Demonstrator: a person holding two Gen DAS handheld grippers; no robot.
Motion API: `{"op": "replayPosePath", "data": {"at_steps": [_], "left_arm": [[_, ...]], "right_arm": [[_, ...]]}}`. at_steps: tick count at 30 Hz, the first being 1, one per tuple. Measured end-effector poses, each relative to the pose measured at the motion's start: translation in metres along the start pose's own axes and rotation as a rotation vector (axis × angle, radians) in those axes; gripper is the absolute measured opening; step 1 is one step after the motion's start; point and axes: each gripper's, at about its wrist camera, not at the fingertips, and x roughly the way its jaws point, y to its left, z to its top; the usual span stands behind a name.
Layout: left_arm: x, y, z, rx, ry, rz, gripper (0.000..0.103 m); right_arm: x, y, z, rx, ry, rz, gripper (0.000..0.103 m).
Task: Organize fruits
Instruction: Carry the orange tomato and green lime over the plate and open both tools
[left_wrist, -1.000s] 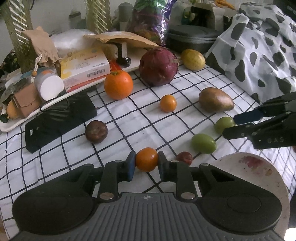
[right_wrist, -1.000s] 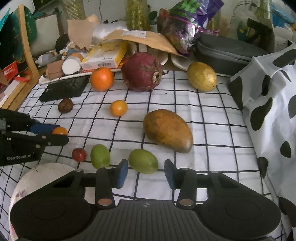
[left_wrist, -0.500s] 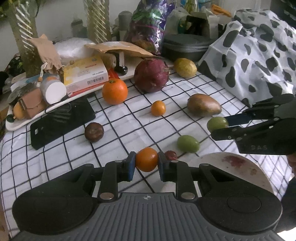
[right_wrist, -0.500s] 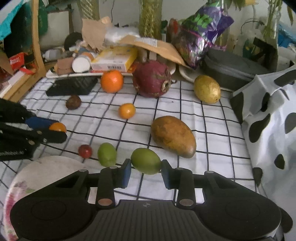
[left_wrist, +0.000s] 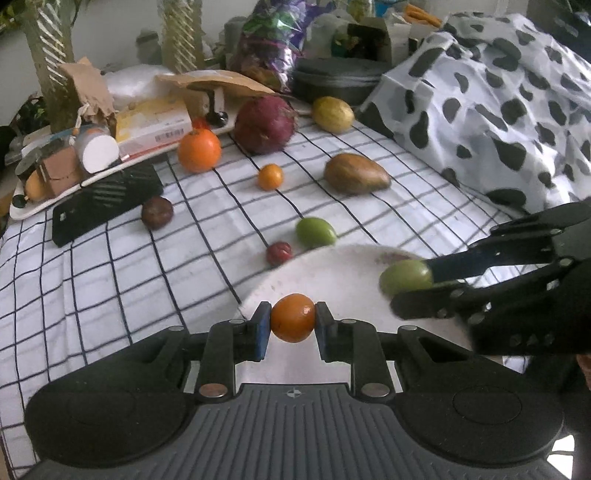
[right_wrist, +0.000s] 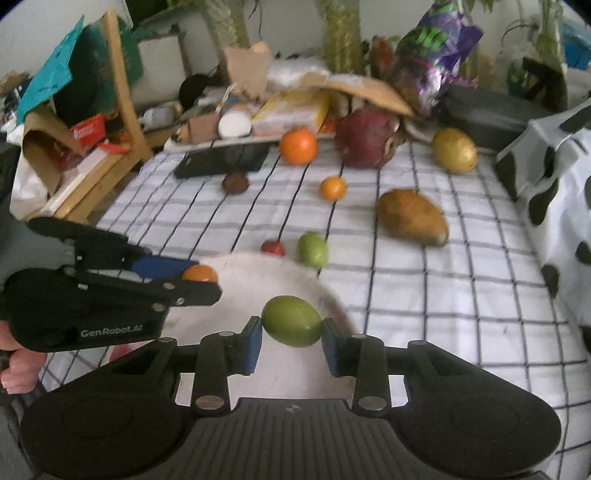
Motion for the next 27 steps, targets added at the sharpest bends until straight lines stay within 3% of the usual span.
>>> {"op": "replayPosePath", "data": {"at_steps": [12, 13, 17, 19, 24, 27], "left_arm": [[0.013, -0.01, -0.01, 0.03, 0.069, 0.017, 0.027], [0.013, -0.01, -0.01, 0.03, 0.07, 0.016, 0.03], [0.007, -0.012, -0.009, 0.051, 0.048, 0.035, 0.057], [0.001, -0.012, -0.01, 0.05, 0.025, 0.045, 0.062], [-0.016, -0.01, -0.013, 0.009, -0.008, 0.068, 0.064], [-0.026, -0.007, -0.019, -0.02, -0.021, 0.084, 0.064]], "right_arm": [[0.012, -0.004, -0.007, 0.007, 0.051, -0.016, 0.037], [0.012, -0.004, -0.007, 0.006, 0.048, -0.017, 0.04], [0.006, -0.004, -0.006, 0.009, 0.025, -0.013, 0.053], [0.001, -0.007, -0.006, 0.034, 0.012, -0.005, 0.061], [-0.022, -0.007, -0.012, 0.07, -0.064, -0.02, 0.095], [-0.031, -0.006, -0.018, 0.077, -0.08, -0.074, 0.102]]}}
